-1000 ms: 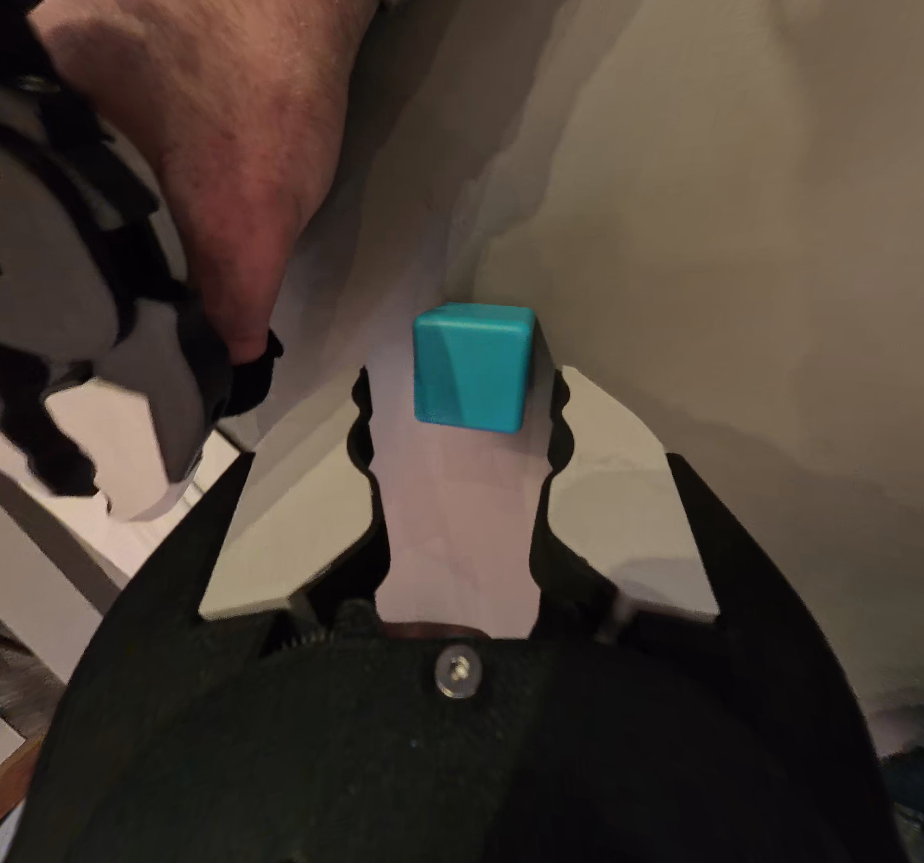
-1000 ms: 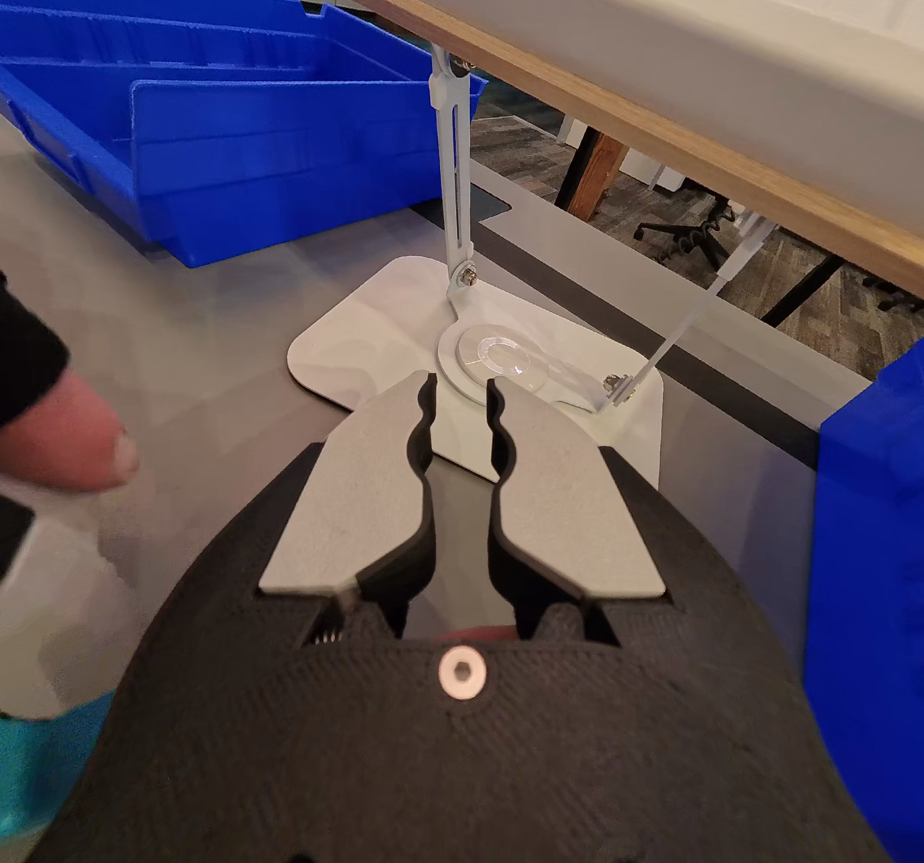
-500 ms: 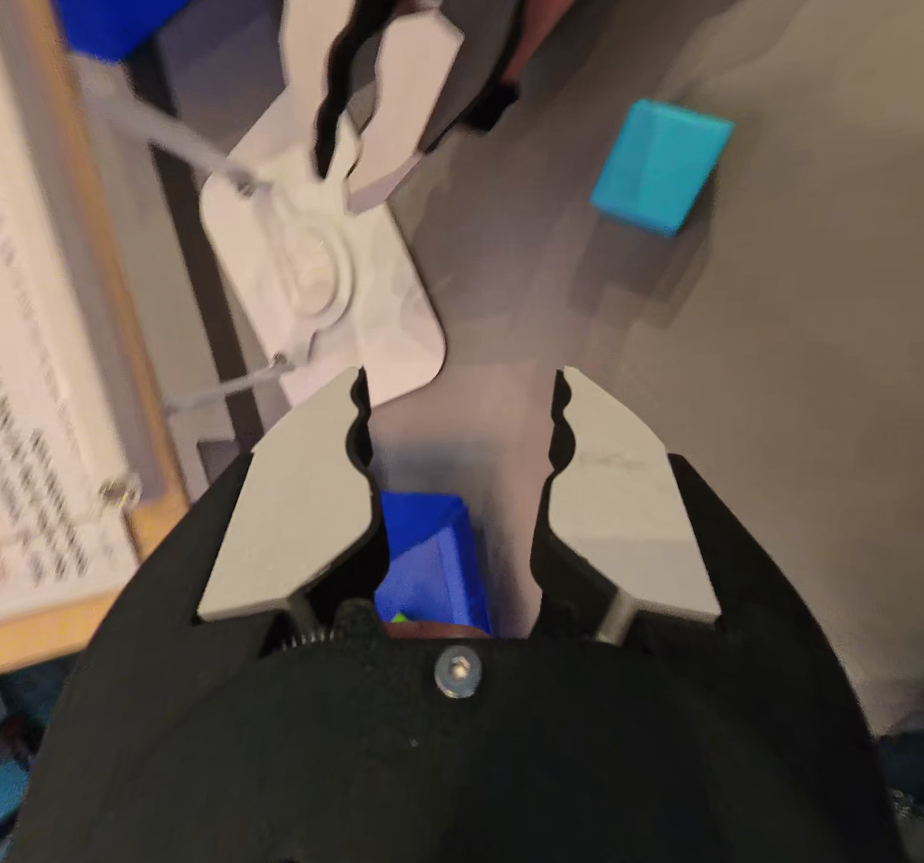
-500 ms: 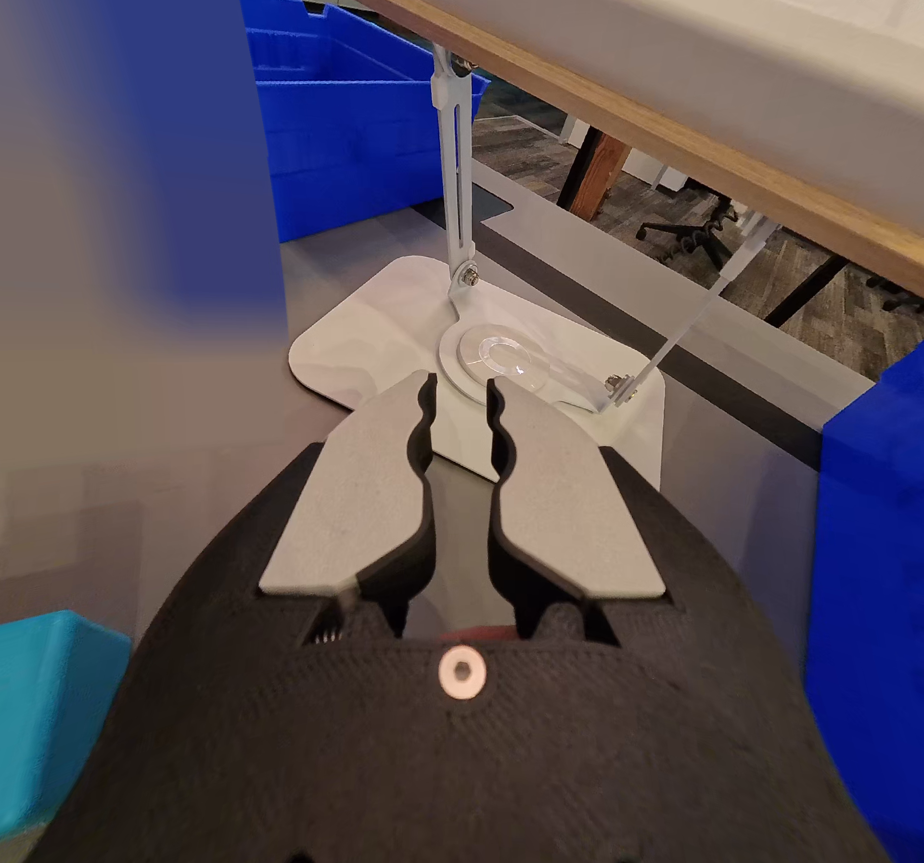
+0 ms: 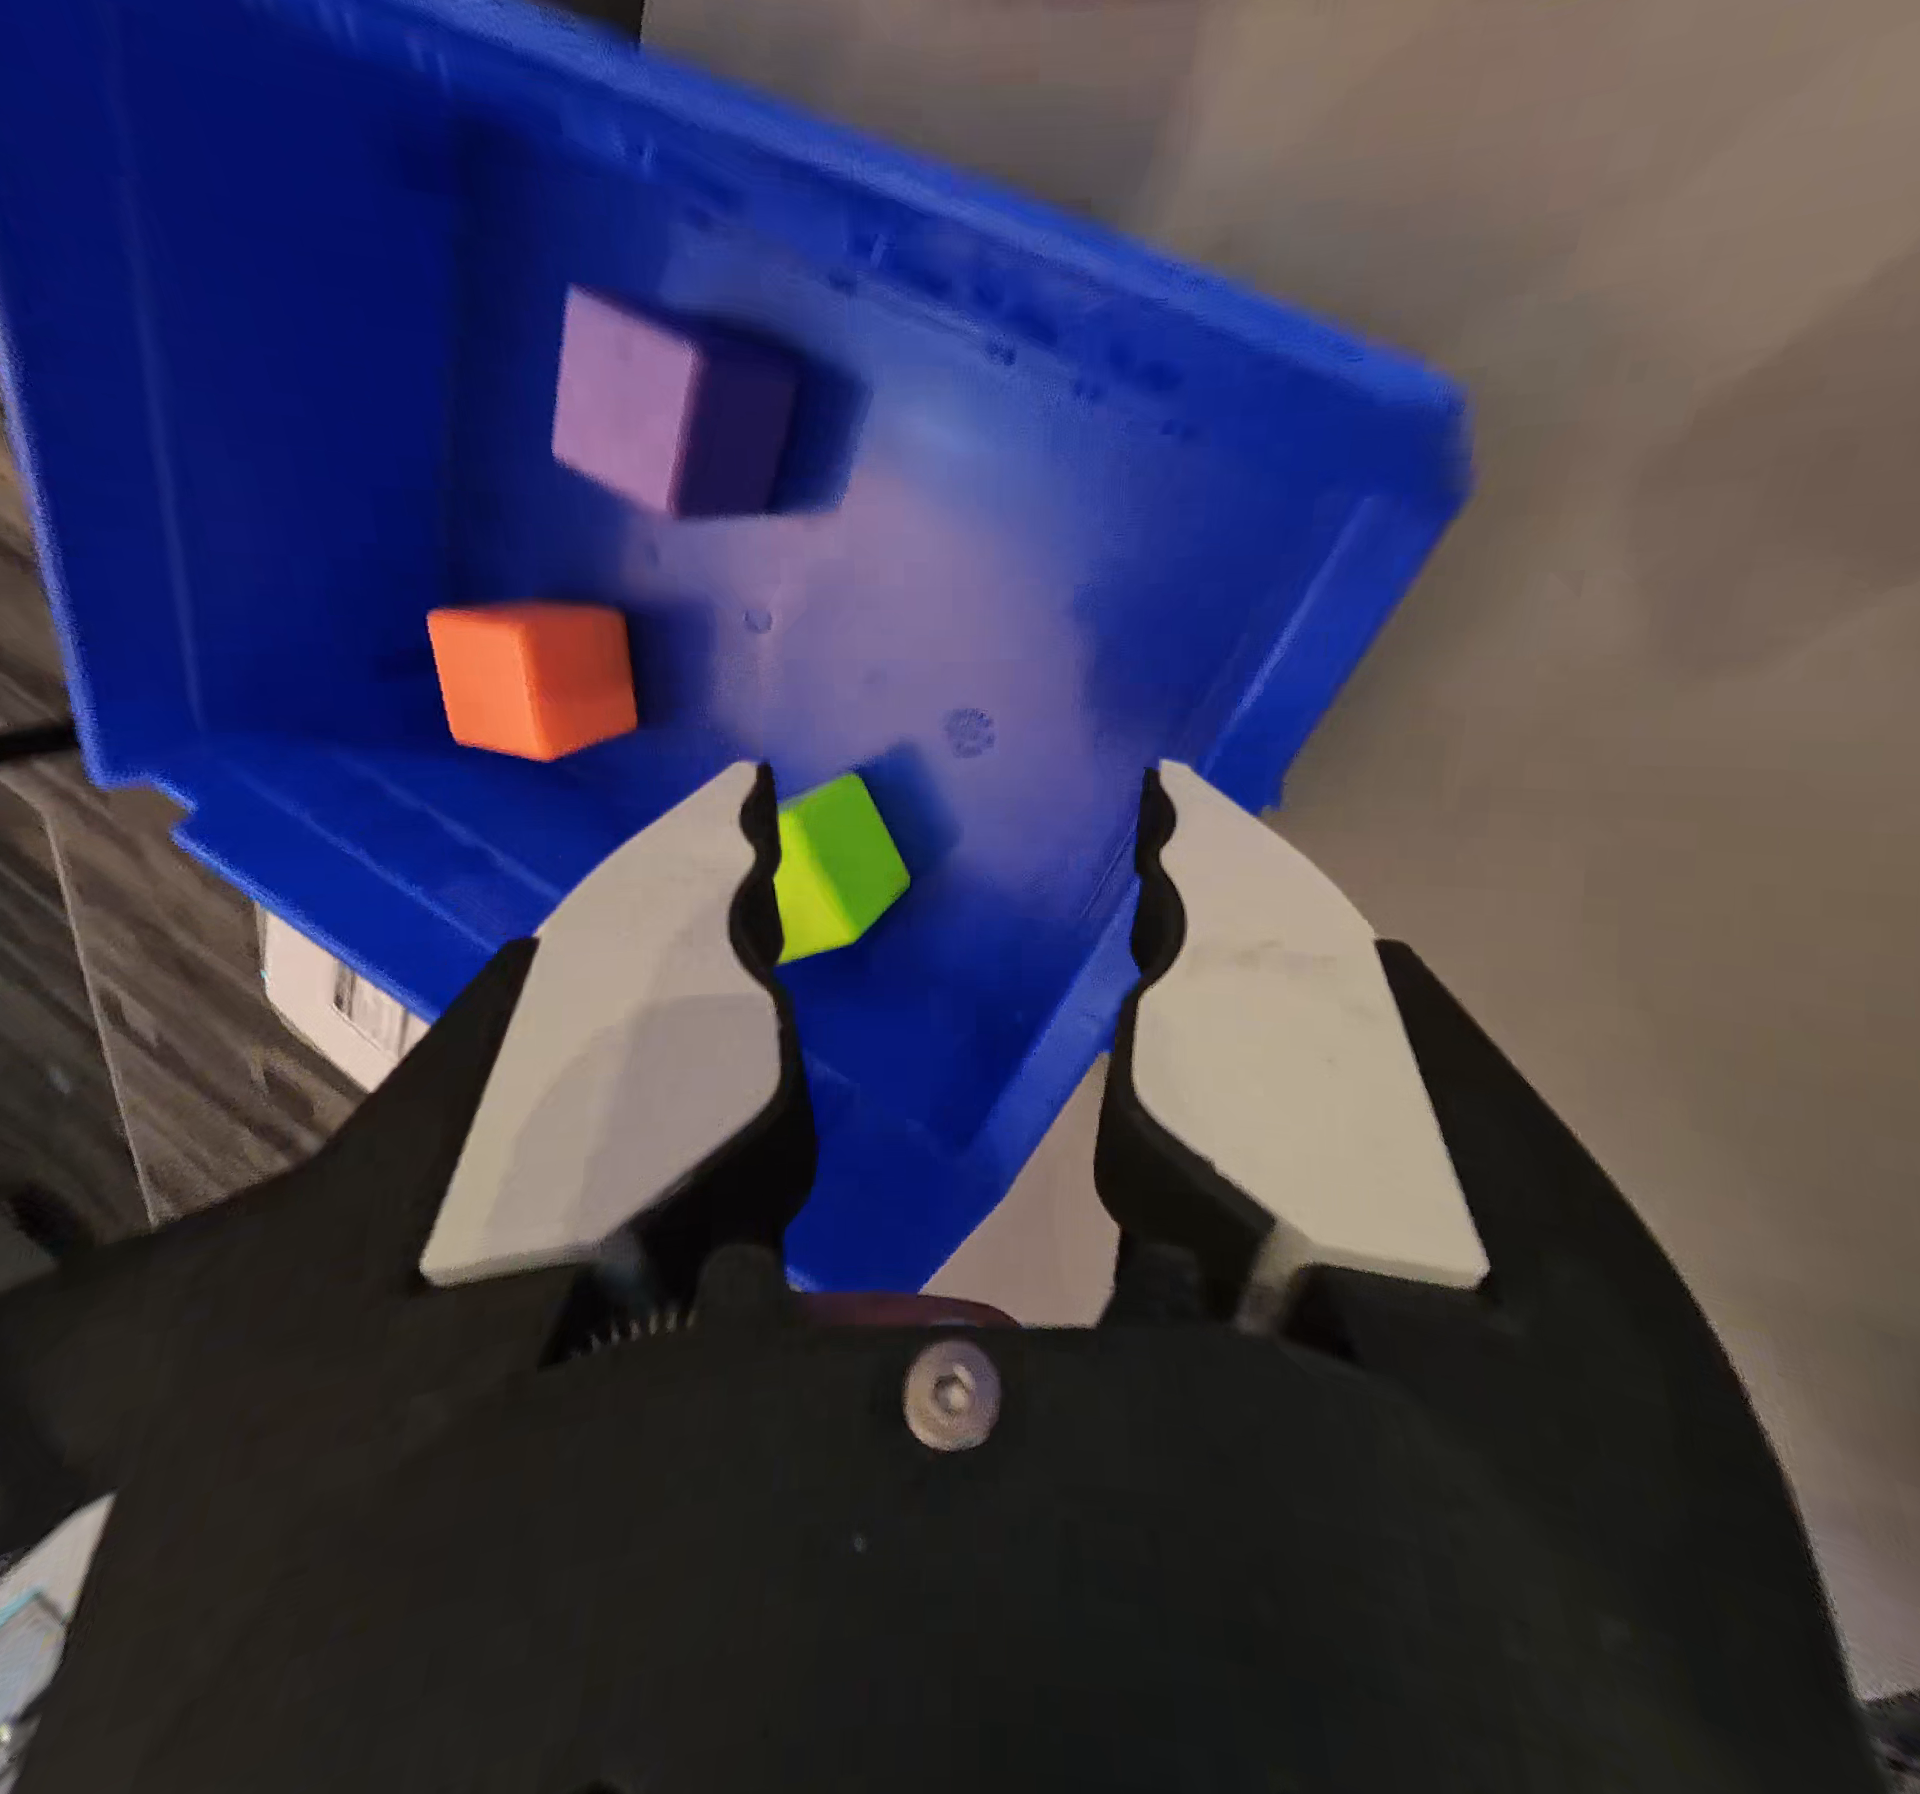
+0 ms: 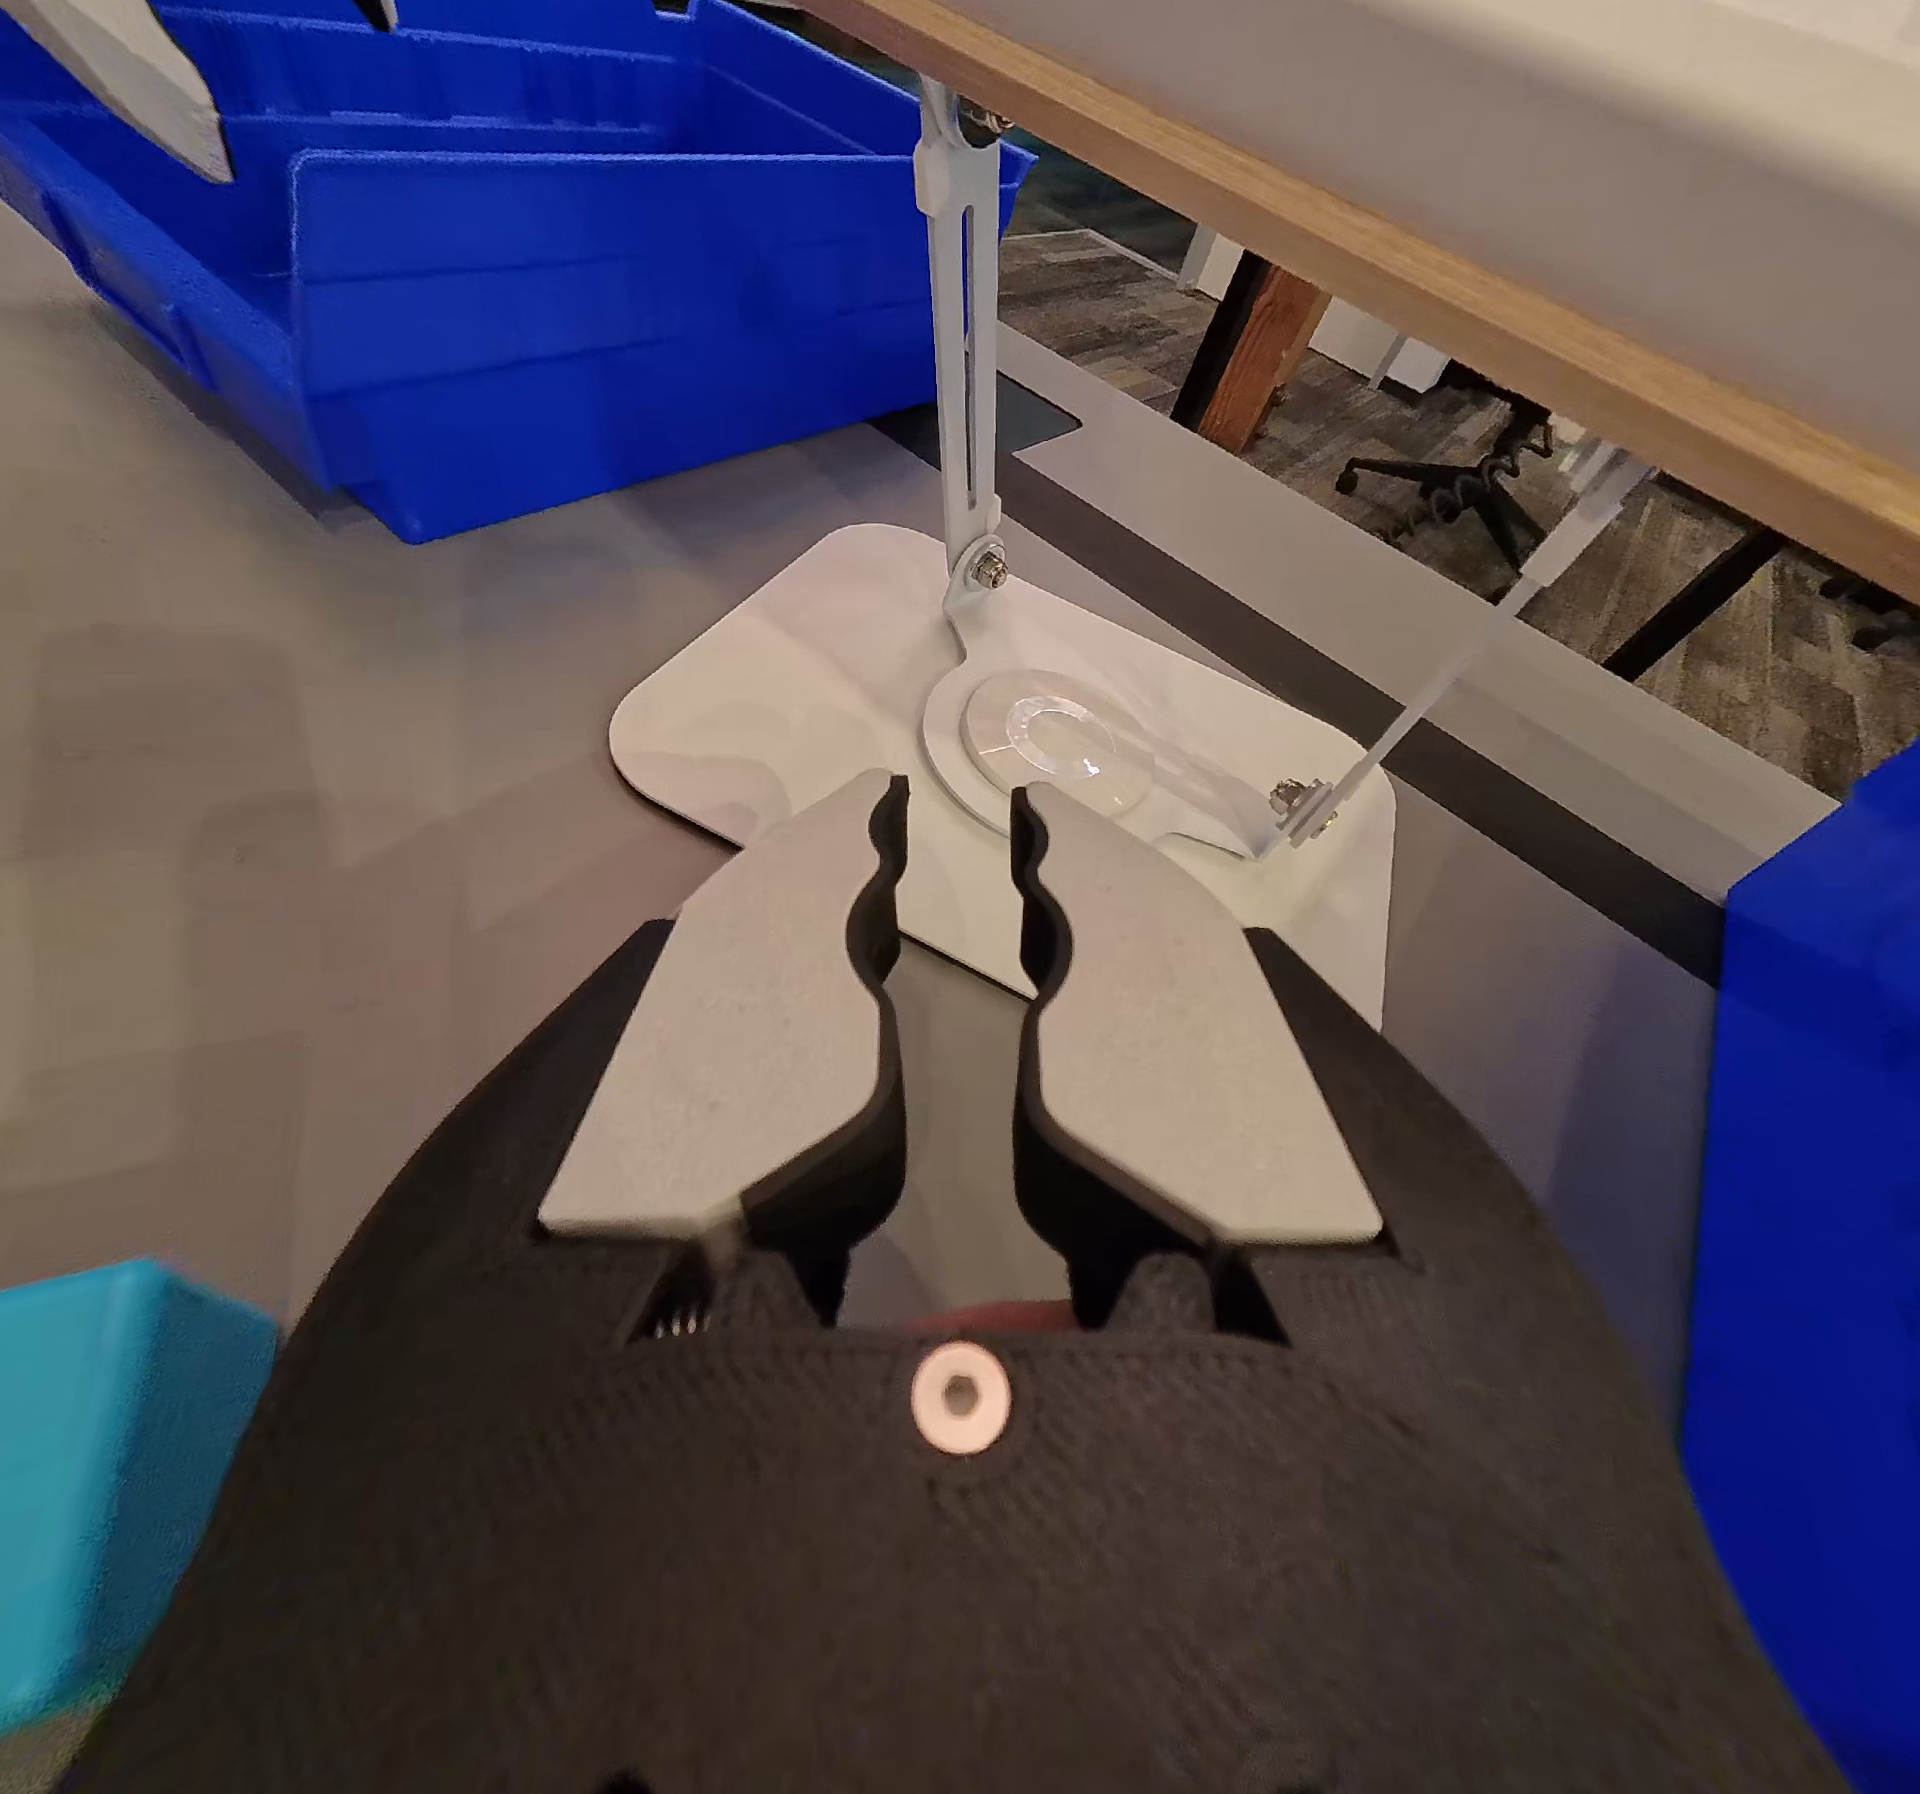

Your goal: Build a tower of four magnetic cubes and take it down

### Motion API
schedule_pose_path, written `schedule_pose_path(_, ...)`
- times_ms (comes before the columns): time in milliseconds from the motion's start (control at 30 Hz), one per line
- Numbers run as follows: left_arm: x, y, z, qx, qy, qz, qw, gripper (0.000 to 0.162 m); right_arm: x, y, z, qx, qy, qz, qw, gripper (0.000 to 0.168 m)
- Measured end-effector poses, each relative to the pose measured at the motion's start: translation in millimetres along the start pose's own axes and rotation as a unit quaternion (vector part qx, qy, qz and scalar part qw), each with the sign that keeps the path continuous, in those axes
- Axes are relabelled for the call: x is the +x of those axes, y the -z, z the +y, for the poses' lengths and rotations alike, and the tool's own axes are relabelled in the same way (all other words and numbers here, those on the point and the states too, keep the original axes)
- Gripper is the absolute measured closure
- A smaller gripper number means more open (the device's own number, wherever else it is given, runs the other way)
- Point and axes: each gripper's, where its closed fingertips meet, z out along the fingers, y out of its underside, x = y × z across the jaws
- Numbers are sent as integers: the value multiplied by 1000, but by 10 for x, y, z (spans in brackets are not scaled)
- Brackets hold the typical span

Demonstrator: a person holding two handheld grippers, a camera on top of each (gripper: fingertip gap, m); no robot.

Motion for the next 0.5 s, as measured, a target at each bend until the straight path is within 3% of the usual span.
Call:
schedule_pose_path(300,-285,-348,355,-142,6,3,990,95,-10,-5,3,-1,2,-2,1000,150)
schedule_pose_path(500,-329,-560,454,-179,8,18,984,95,-14,-8,5,-2,2,-4,1000,149)
